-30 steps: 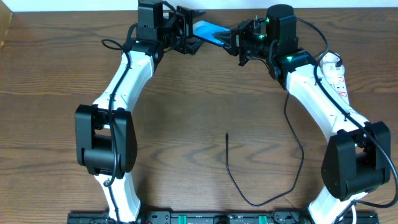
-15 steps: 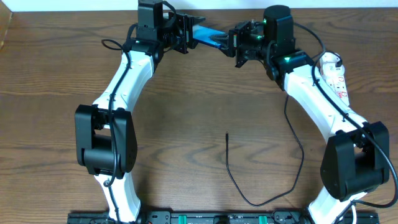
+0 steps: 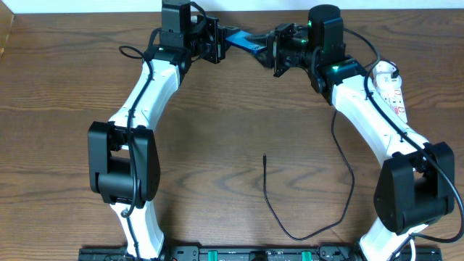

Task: Plug charger to phone and switch on socket
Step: 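Open the right gripper and pull it away from the phone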

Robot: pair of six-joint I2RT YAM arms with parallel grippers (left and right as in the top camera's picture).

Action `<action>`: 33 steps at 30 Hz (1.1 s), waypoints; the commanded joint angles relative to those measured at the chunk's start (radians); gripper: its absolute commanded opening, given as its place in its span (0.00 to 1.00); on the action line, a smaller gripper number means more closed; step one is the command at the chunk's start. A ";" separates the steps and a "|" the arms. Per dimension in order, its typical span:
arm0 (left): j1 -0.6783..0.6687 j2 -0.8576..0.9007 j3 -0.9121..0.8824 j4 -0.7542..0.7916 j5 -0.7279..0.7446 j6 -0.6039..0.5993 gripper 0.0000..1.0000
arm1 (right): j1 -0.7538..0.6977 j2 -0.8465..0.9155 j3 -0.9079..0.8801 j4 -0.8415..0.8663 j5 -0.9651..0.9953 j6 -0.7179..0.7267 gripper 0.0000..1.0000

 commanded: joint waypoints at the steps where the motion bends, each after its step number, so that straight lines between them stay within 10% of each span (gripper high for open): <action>1: 0.004 -0.025 0.008 0.008 -0.003 -0.005 0.07 | 0.007 -0.008 0.019 0.000 -0.029 -0.014 0.87; 2: 0.004 -0.025 0.008 0.008 -0.003 -0.005 0.07 | 0.005 -0.008 0.019 0.000 -0.029 -0.024 0.99; 13: 0.125 -0.025 0.008 0.008 0.219 0.146 0.07 | -0.127 -0.008 0.019 0.031 -0.199 -0.477 0.99; 20: 0.252 -0.025 0.008 -0.054 0.728 0.726 0.07 | -0.203 -0.008 0.019 0.039 -0.281 -0.679 0.99; 23: 0.268 -0.025 0.008 -0.102 0.768 0.763 0.07 | -0.195 -0.008 0.019 0.012 -0.262 -0.681 0.99; 33: 0.279 -0.025 0.008 -0.108 0.722 0.762 0.07 | -0.113 -0.008 0.309 -0.765 0.268 -1.109 0.99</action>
